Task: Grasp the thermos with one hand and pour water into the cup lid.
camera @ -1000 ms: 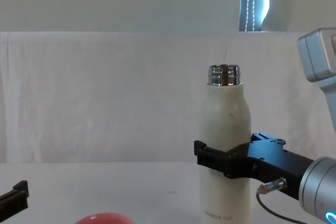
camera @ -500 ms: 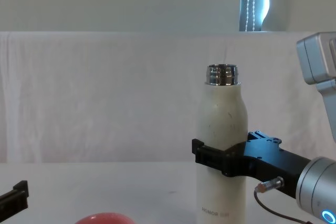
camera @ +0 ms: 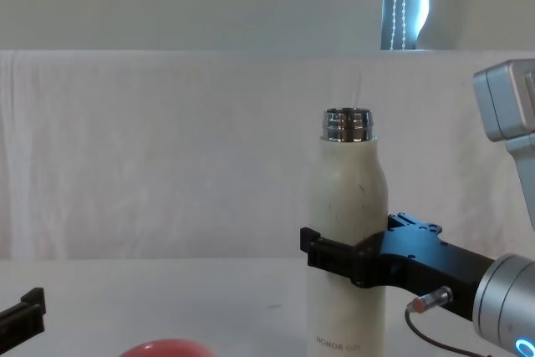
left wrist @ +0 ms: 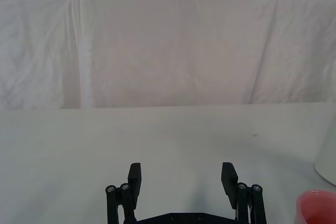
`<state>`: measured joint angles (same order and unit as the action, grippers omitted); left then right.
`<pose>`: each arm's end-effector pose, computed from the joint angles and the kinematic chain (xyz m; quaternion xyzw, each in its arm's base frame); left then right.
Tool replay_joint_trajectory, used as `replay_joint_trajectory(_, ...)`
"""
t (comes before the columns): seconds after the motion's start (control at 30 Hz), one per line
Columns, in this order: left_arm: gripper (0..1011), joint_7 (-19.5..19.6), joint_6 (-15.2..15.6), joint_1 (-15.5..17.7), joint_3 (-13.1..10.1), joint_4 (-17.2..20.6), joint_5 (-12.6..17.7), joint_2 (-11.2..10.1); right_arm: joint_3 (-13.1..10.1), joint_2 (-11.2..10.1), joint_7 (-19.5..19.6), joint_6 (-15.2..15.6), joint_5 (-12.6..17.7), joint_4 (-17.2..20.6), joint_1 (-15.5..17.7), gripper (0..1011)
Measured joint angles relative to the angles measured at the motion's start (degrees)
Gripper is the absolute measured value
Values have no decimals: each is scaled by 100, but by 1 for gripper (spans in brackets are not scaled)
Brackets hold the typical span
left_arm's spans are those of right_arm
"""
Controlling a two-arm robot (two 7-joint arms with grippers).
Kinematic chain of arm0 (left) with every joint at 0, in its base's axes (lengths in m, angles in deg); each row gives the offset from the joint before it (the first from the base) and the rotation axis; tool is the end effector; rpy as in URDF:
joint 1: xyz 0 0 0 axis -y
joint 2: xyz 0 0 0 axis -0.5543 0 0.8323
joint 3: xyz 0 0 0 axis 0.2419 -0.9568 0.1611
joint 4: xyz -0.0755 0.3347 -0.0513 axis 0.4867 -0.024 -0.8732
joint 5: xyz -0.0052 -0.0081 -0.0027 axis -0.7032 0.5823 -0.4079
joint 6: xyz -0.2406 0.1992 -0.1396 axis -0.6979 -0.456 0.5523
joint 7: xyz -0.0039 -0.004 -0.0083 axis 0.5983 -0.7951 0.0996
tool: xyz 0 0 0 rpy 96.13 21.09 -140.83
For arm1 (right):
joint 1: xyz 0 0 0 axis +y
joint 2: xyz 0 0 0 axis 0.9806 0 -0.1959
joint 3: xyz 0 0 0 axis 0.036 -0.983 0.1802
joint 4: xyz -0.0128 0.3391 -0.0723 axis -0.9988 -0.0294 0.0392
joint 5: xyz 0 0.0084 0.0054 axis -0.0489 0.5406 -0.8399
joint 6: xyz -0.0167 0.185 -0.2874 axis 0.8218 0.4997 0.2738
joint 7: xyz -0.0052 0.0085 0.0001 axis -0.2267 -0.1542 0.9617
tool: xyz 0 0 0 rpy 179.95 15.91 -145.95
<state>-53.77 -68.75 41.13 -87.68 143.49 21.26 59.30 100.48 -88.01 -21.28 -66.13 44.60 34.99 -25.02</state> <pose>0.2717 0.0475 -0.3386 -0.0174 0.0064 0.6616 0.7496 0.4263 0.0582 -0.3278 0.0254 -0.0549 -0.4481 0.8920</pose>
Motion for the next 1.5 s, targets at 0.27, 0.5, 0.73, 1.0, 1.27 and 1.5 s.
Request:
replay_joint_trajectory(0.27, 1001, 0, 0, 0, 0, 0, 0, 0, 48, -72, -25, -18, 44, -44, -46, 949)
replay_joint_trajectory(0.5, 1001, 0, 0, 0, 0, 0, 0, 0, 88, -96, -25, -29, 74, -126, -78, 949)
replay_joint_trajectory(0.73, 1001, 0, 0, 0, 0, 0, 0, 0, 123, -105, -13, -37, 75, -142, -73, 949)
replay_joint_trajectory(1.0, 1001, 0, 0, 0, 0, 0, 0, 0, 141, -93, 31, -54, 75, -161, -60, 949)
replay_joint_trajectory(1.27, 1001, 0, 0, 0, 0, 0, 0, 0, 144, -80, 68, -45, 75, -170, -51, 949)
replay_joint_trajectory(1.5, 1001, 0, 0, 0, 0, 0, 0, 0, 137, -70, 83, -36, 82, -170, -44, 1000)
